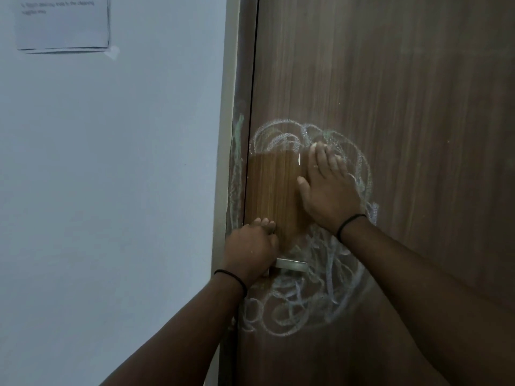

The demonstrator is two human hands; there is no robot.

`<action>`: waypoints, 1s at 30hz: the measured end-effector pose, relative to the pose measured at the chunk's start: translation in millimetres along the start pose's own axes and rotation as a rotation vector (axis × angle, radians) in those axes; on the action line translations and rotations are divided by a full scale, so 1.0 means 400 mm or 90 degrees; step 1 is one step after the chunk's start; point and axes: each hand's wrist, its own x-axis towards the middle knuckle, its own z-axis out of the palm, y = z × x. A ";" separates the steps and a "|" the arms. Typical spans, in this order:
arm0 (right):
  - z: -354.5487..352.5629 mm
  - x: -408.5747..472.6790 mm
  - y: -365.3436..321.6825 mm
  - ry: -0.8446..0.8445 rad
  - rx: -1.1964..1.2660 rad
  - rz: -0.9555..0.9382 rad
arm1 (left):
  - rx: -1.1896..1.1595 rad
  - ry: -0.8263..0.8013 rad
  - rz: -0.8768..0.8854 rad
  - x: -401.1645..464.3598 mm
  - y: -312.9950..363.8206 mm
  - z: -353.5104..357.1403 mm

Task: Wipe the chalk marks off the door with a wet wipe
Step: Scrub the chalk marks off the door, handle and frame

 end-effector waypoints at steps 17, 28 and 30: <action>0.012 0.008 -0.055 -0.036 -0.054 -0.141 | -0.008 0.032 0.014 -0.004 -0.008 0.001; 0.027 0.018 -0.104 -0.037 -0.055 -0.181 | 0.025 0.031 0.026 -0.006 -0.005 -0.004; 0.012 0.053 -0.089 -0.013 -0.039 -0.124 | 0.020 0.023 0.030 -0.009 -0.007 -0.003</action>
